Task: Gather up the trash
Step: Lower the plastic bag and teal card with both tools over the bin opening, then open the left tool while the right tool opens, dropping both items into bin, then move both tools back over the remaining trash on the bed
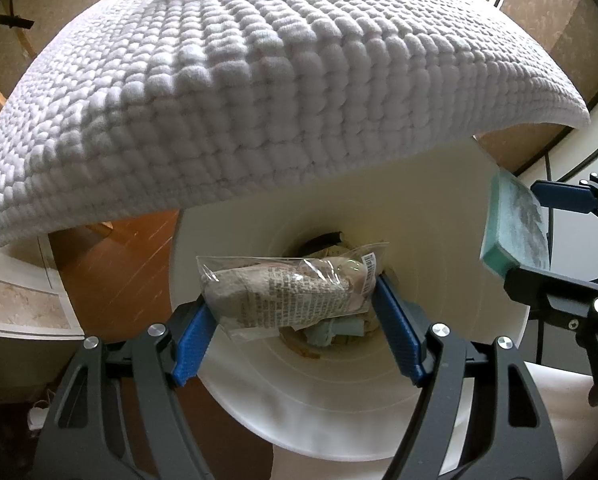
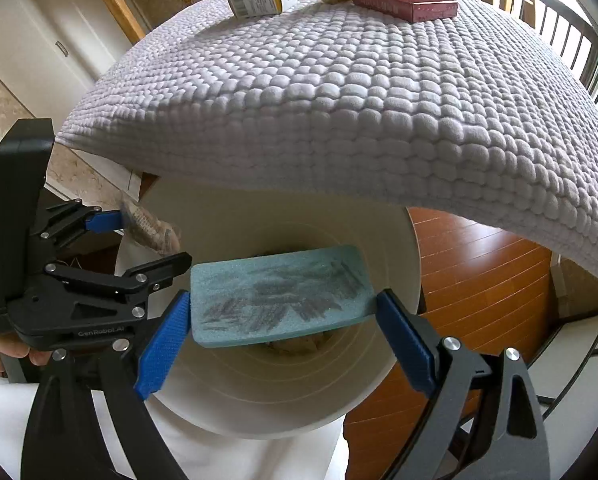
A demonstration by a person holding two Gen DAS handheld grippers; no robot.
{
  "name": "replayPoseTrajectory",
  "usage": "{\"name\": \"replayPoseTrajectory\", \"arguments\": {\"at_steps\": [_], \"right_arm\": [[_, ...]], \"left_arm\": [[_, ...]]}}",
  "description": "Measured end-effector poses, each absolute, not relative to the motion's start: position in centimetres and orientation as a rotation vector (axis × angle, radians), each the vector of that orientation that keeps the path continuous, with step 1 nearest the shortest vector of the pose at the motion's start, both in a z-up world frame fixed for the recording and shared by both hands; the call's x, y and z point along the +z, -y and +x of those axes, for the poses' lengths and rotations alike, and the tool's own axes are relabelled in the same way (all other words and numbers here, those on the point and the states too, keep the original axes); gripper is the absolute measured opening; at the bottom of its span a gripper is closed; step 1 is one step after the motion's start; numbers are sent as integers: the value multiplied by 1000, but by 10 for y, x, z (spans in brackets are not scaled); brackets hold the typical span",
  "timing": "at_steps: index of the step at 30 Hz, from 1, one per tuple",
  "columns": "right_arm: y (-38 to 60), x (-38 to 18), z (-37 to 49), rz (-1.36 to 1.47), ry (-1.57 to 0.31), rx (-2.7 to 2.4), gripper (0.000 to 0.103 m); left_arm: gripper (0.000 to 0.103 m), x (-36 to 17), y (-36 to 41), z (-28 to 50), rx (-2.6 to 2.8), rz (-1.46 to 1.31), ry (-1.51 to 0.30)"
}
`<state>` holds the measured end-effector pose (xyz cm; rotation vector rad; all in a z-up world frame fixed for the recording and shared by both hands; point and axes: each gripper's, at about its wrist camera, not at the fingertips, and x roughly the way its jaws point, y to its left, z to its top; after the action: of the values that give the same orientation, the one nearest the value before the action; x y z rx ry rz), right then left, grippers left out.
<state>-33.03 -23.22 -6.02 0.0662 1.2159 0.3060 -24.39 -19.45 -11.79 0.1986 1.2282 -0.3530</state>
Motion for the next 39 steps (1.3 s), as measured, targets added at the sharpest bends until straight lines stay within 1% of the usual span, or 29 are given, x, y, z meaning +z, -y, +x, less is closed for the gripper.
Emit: {"name": "replayPoseTrajectory", "arguments": {"at_steps": [19, 21, 22, 23, 31, 32, 33, 39], "right_arm": [[238, -69, -326, 114, -1241, 307, 90], [240, -69, -325, 120, -1243, 307, 90], [241, -69, -325, 120, -1243, 307, 90], [242, -69, -325, 122, -1242, 309, 90], [261, -59, -322, 148, -1225, 291, 92], [264, -55, -322, 149, -1216, 289, 96], [266, -52, -322, 147, -1208, 286, 98], [279, -30, -325, 114, -1142, 274, 98]], "left_arm": [[76, -156, 187, -237, -373, 194, -1247], [79, -155, 189, -236, -390, 176, -1255], [85, -157, 190, -235, -384, 176, -1258], [88, -158, 190, -234, -380, 178, -1254], [89, -154, 192, -230, -383, 166, -1233], [89, -149, 190, -232, -384, 165, -1230], [89, -147, 189, -232, -385, 163, -1229], [90, -132, 187, -230, -390, 150, -1206]]}}
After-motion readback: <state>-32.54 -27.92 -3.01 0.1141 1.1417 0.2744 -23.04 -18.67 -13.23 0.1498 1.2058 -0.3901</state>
